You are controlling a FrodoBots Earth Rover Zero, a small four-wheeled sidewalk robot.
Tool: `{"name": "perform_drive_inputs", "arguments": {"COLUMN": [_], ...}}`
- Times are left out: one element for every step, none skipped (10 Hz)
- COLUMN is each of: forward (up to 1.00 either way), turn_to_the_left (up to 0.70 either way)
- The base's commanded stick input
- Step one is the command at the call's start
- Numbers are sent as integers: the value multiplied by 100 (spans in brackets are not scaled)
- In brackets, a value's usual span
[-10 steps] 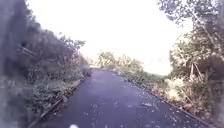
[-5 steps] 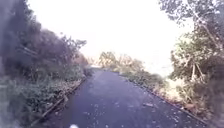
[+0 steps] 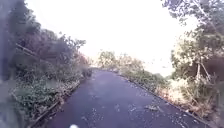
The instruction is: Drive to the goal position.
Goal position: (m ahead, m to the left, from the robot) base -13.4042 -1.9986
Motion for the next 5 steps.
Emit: {"name": "perform_drive_inputs", "arguments": {"forward": [85,85,85,85,85], "turn_to_the_left": [-34,-34,-34,-34,-34]}}
